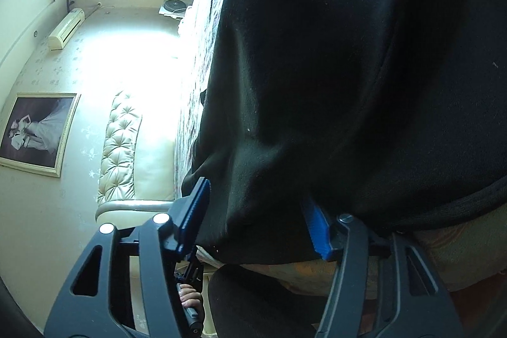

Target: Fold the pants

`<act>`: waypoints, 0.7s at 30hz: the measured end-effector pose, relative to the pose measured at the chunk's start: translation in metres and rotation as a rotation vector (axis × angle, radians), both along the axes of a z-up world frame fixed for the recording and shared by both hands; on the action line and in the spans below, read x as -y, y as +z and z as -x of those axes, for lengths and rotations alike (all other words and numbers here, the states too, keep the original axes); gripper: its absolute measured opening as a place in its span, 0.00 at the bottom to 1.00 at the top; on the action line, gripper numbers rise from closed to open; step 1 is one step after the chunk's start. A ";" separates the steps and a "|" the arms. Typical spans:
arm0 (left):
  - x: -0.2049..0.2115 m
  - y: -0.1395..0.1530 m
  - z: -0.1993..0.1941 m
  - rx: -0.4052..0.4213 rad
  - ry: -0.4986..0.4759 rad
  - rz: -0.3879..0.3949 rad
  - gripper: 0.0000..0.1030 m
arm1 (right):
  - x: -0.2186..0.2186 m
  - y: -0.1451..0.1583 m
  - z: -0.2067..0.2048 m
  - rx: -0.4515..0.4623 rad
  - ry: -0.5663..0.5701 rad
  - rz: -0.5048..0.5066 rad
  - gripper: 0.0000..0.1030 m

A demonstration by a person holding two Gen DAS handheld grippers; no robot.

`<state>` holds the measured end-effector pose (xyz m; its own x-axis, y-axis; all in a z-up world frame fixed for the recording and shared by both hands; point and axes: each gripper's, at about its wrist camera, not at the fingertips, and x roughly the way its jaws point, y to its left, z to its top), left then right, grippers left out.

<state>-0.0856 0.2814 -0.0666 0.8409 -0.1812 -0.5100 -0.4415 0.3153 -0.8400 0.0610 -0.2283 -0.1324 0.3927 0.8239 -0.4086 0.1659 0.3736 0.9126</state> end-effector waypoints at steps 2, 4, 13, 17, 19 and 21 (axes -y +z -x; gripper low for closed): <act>-0.002 -0.001 -0.002 0.001 0.000 0.005 0.11 | 0.003 -0.003 0.000 -0.004 -0.014 0.022 0.19; -0.003 -0.001 -0.001 0.004 0.002 0.015 0.11 | 0.006 -0.007 0.000 -0.012 -0.021 0.022 0.11; -0.006 0.015 0.012 0.015 0.014 -0.029 0.11 | 0.004 0.032 0.029 0.111 0.006 0.028 0.09; -0.012 0.002 0.020 -0.038 0.009 -0.067 0.12 | -0.001 -0.001 0.036 0.037 0.038 0.083 0.08; -0.016 -0.013 0.022 -0.074 0.014 -0.039 0.12 | 0.001 -0.021 0.037 0.011 0.031 0.064 0.06; -0.018 -0.021 0.022 -0.081 0.019 -0.016 0.12 | 0.002 -0.017 0.035 0.023 0.050 0.051 0.10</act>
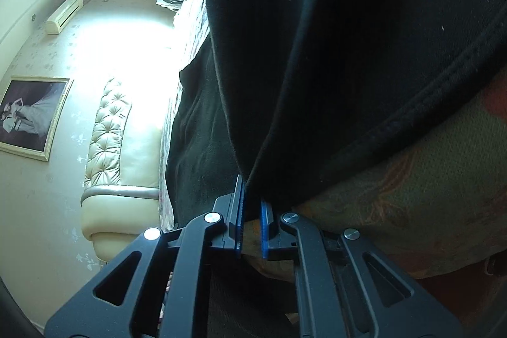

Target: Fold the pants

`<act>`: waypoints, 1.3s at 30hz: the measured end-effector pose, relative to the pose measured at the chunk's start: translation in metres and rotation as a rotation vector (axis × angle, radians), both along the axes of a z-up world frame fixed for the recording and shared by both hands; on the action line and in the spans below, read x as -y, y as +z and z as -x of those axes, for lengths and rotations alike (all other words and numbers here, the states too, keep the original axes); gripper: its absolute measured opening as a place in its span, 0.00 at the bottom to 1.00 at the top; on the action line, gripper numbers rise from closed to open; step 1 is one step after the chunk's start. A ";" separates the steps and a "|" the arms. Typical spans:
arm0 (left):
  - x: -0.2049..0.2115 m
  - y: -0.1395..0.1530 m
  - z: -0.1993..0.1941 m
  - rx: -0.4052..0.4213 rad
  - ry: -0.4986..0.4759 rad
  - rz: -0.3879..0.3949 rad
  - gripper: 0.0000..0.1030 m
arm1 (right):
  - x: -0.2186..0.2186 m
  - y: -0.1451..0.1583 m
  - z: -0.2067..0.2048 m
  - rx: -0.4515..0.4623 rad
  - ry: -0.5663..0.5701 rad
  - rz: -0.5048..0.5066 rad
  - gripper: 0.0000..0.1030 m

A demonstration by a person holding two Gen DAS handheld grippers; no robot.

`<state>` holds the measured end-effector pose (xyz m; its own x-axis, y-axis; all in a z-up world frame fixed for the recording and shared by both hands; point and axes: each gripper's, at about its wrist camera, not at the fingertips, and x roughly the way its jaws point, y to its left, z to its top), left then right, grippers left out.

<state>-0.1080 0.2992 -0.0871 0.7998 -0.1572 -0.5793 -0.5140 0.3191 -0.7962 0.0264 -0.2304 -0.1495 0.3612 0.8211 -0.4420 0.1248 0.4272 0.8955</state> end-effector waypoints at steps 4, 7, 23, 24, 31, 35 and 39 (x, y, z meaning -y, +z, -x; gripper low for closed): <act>-0.002 0.012 0.002 0.029 -0.012 -0.023 0.15 | 0.024 0.025 0.000 0.030 -0.020 0.019 0.39; 0.004 0.029 0.008 0.027 -0.011 -0.101 0.17 | 0.072 0.046 -0.005 0.055 -0.112 0.062 0.41; 0.143 0.104 -0.057 0.201 -0.372 -0.305 0.59 | 0.344 0.011 -0.171 -0.091 -0.678 0.177 0.49; 0.158 0.101 -0.066 0.195 -0.409 -0.291 0.59 | 0.345 0.008 -0.178 -0.084 -0.686 0.166 0.49; 0.253 0.075 -0.112 0.140 -0.659 -0.232 0.59 | 0.329 0.006 -0.216 -0.049 -0.630 0.185 0.06; 0.303 0.066 -0.120 0.143 -0.758 -0.186 0.59 | 0.334 0.034 -0.184 0.065 -0.606 0.177 0.06; 0.341 0.058 -0.124 0.168 -0.821 -0.121 0.59 | 0.340 0.090 -0.149 0.178 -0.565 0.218 0.06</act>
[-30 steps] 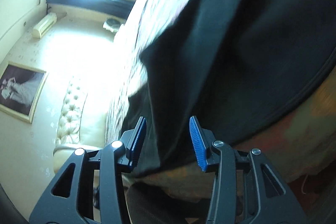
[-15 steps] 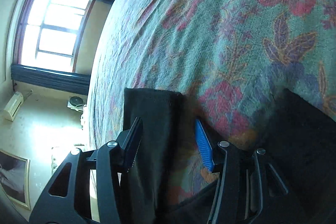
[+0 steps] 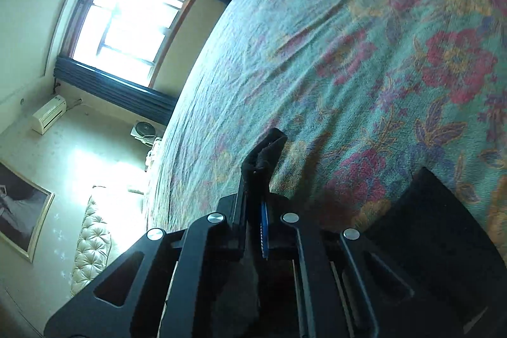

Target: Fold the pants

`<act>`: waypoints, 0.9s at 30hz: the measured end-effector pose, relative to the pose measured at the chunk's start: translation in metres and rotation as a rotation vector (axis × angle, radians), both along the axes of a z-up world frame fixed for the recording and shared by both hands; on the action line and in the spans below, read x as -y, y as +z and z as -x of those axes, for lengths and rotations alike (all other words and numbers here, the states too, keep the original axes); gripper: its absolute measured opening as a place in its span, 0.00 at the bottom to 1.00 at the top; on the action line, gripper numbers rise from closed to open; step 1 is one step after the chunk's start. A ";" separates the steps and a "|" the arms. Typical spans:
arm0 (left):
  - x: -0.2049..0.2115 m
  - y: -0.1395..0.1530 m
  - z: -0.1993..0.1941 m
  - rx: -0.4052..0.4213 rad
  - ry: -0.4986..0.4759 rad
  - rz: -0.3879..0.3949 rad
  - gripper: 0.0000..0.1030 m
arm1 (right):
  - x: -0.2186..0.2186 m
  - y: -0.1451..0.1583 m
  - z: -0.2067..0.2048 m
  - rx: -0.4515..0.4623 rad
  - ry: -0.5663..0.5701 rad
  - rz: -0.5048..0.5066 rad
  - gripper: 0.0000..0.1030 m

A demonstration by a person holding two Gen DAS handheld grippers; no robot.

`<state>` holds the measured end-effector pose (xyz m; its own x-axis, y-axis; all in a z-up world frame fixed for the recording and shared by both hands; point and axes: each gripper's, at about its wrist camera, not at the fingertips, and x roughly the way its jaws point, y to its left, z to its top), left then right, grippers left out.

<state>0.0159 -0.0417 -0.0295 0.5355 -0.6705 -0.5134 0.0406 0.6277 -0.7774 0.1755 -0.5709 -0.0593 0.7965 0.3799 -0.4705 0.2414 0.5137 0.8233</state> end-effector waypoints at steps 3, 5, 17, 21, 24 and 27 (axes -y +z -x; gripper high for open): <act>0.016 -0.008 -0.002 -0.018 -0.018 0.028 0.59 | 0.013 0.026 0.031 0.039 -0.011 0.048 0.06; 0.026 -0.017 -0.004 -0.043 -0.022 0.051 0.59 | 0.024 0.034 0.050 0.050 -0.023 0.058 0.06; 0.049 -0.029 0.003 -0.102 0.023 0.157 0.63 | 0.059 0.008 0.103 0.029 -0.054 -0.032 0.06; 0.057 -0.031 0.001 -0.108 0.008 0.164 0.63 | 0.059 0.019 0.107 0.062 -0.043 -0.047 0.06; 0.062 -0.037 -0.005 -0.130 0.040 0.171 0.63 | 0.059 0.028 0.106 0.080 -0.033 -0.054 0.06; 0.065 -0.040 -0.009 -0.128 0.077 0.164 0.63 | 0.060 0.033 0.107 0.091 -0.027 -0.067 0.06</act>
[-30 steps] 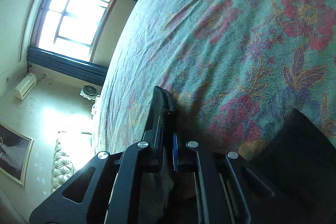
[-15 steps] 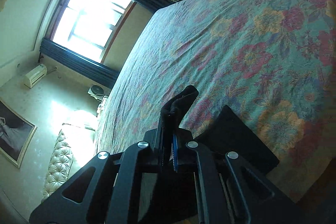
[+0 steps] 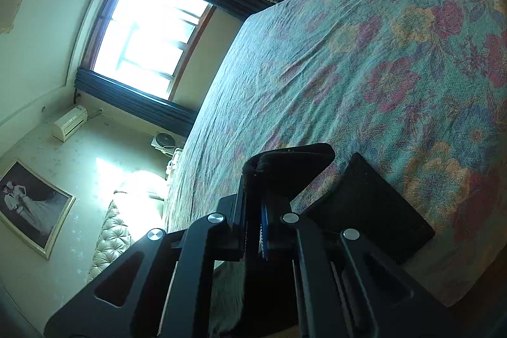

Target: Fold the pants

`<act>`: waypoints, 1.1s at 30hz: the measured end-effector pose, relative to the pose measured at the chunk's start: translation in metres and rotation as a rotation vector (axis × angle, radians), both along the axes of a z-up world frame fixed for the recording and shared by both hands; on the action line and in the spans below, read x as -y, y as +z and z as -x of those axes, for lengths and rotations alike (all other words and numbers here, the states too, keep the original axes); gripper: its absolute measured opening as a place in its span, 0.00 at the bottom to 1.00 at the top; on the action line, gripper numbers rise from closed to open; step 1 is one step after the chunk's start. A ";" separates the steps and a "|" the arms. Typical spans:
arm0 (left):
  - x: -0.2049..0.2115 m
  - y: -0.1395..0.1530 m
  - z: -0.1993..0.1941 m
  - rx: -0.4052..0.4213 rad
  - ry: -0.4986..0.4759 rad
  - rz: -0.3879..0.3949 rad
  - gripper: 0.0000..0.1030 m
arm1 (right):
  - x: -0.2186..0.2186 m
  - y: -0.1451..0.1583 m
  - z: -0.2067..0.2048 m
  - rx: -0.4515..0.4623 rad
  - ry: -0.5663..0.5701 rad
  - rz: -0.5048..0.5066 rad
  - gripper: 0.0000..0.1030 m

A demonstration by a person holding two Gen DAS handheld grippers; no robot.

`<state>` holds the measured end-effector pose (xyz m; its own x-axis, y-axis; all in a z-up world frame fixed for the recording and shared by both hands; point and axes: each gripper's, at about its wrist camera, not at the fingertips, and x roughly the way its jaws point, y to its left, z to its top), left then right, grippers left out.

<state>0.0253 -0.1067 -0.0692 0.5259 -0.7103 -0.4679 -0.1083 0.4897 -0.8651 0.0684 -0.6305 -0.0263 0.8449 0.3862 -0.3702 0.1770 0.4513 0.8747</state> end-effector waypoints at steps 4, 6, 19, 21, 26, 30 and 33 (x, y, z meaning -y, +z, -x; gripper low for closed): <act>0.002 -0.001 -0.004 -0.029 0.034 -0.017 0.44 | 0.002 -0.002 0.003 0.001 0.002 -0.007 0.06; 0.002 -0.002 -0.007 -0.055 0.022 -0.057 0.14 | 0.005 -0.009 0.005 -0.005 0.000 -0.016 0.06; 0.007 0.007 0.011 -0.055 -0.064 -0.143 0.09 | 0.022 -0.086 0.048 -0.177 -0.035 -0.071 0.06; 0.006 -0.003 0.012 -0.090 -0.069 -0.154 0.09 | 0.023 -0.101 0.052 -0.213 -0.036 -0.073 0.06; 0.005 -0.006 0.014 -0.112 -0.073 -0.100 0.09 | 0.028 -0.121 0.059 -0.202 -0.052 -0.181 0.25; -0.001 -0.001 0.016 -0.076 -0.049 -0.074 0.09 | 0.021 -0.122 0.062 -0.192 -0.042 -0.233 0.32; -0.004 0.001 0.019 -0.071 -0.040 -0.043 0.09 | 0.001 -0.114 0.061 -0.187 0.021 -0.231 0.38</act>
